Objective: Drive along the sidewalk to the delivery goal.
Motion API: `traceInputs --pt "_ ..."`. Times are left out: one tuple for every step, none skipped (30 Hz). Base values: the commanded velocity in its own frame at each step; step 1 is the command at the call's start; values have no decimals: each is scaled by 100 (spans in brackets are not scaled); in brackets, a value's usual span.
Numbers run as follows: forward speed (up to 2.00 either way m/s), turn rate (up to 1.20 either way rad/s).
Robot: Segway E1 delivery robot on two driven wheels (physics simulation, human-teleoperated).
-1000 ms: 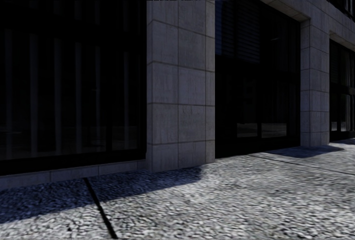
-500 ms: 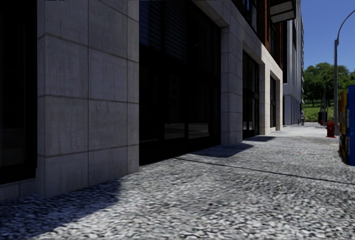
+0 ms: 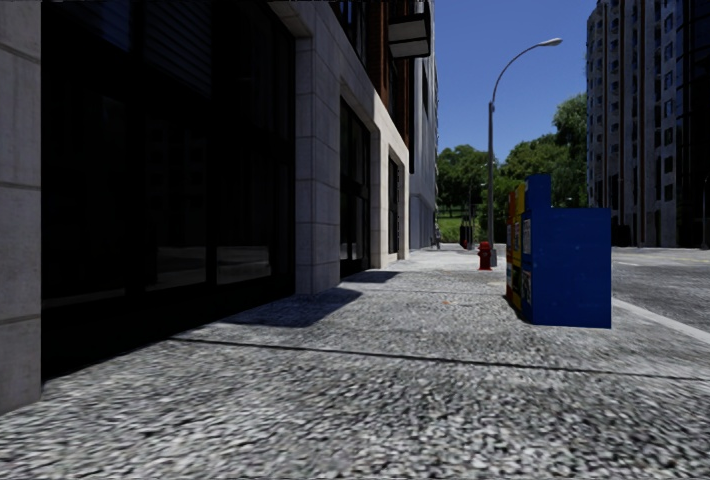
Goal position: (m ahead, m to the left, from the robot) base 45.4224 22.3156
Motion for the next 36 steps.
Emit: traceInputs --pt "127 0" --pt "127 0" --pt "127 0" --pt "127 0" --pt "127 0" --pt "127 0" --pt "127 0" --pt "127 0" --pt "127 0" --pt "188 0" --pt "200 0" --pt "200 0" --pt "200 0" --pt "200 0" --pt "200 0" --pt "200 0" --pt "200 0" --pt "200 0" --pt "200 0" --pt "200 0" --pt "200 0" --pt "200 0" --pt "200 0" --pt "200 0" --pt "200 0" --pt "200 0" --pt "200 -12" --pt "200 -12" --pt "200 -26" --pt "200 -30" --pt "200 -31" --pt "200 -31" --pt "200 -31" --pt "200 -31" --pt "200 -31" --pt "200 -31"
